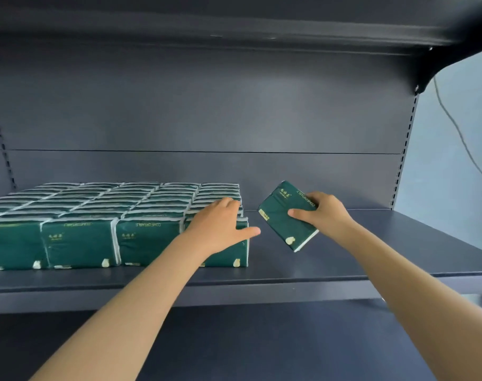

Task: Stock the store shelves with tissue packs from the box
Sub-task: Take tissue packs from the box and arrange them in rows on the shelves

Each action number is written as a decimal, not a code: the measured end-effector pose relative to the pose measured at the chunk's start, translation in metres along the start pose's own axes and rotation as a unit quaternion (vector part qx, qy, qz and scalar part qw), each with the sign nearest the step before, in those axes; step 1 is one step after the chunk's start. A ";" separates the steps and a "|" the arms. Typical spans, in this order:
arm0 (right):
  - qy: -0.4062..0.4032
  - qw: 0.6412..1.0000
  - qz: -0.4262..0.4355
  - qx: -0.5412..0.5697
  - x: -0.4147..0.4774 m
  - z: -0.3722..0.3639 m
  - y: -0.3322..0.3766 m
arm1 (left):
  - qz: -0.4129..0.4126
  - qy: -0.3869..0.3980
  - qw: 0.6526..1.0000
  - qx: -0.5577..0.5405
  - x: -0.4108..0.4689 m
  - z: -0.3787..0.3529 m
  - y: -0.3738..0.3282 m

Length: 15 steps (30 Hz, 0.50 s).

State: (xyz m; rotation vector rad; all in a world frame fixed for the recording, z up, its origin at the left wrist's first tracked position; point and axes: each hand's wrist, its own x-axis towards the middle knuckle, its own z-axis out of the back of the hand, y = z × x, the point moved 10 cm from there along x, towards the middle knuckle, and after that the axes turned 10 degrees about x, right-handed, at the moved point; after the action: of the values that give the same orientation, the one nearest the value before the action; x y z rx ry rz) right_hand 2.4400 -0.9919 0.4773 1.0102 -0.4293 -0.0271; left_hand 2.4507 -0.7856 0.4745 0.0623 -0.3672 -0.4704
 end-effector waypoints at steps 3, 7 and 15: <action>0.015 1.000 0.005 -0.010 0.022 -0.005 -0.004 | -0.011 0.006 0.997 0.073 0.006 -0.008 -0.006; 0.037 0.997 0.019 -0.058 0.054 -0.015 -0.007 | 0.006 -0.005 0.993 0.118 0.012 -0.016 0.002; 0.073 0.978 0.092 -0.171 0.125 -0.069 -0.012 | 0.020 -0.112 0.984 0.134 0.019 -0.013 0.008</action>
State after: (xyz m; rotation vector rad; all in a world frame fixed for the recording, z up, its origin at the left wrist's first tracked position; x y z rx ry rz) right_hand 2.5810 -0.9696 0.4781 0.6270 -0.3673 0.1349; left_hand 2.4745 -0.7875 0.4700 0.2642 -0.6503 -0.3870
